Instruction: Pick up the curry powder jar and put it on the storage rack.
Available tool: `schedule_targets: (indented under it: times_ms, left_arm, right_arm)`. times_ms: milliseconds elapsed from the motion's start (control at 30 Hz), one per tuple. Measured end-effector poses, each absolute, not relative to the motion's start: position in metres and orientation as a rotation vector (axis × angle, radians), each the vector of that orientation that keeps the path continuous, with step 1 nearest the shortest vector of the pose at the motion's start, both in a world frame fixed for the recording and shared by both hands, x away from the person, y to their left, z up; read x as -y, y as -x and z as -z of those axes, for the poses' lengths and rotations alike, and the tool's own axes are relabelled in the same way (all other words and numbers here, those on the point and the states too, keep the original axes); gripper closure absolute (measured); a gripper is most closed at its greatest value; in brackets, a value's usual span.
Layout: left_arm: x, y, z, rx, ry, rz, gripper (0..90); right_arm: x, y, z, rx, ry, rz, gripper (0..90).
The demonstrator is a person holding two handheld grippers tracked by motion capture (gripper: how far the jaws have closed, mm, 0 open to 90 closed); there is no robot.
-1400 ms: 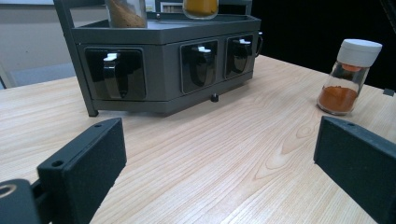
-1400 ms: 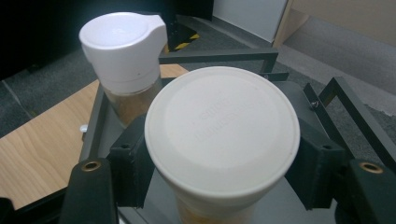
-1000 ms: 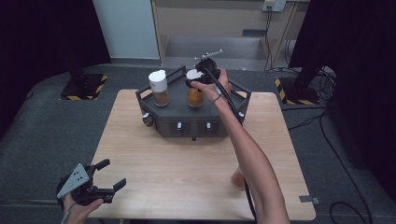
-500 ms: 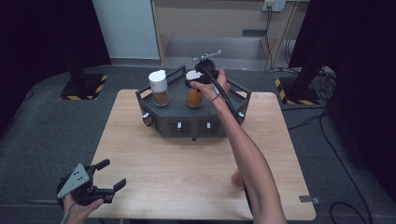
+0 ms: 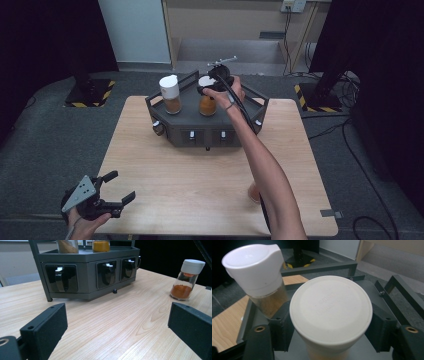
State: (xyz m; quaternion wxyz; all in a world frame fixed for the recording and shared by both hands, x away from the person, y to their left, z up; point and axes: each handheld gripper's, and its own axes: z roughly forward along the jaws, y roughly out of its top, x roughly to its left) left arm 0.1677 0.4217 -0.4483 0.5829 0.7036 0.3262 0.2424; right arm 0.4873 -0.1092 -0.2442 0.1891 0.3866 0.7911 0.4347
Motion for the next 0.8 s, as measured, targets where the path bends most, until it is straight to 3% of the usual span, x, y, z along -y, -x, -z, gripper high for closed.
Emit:
schedule_targets:
  times_ms: [167,800]
  left_arm:
    - [-0.421,-0.168,0.448,-0.760,-1.645,-0.567,1.5]
    - [-0.420,-0.168,0.448,-0.765,-1.640,-0.564,1.5]
  right_arm:
    - [0.116,-0.470,0.242,-2.128,-1.092,-1.293,11.3]
    - [0.167,-0.407,0.195,-2.110,-0.889,-1.448,2.9]
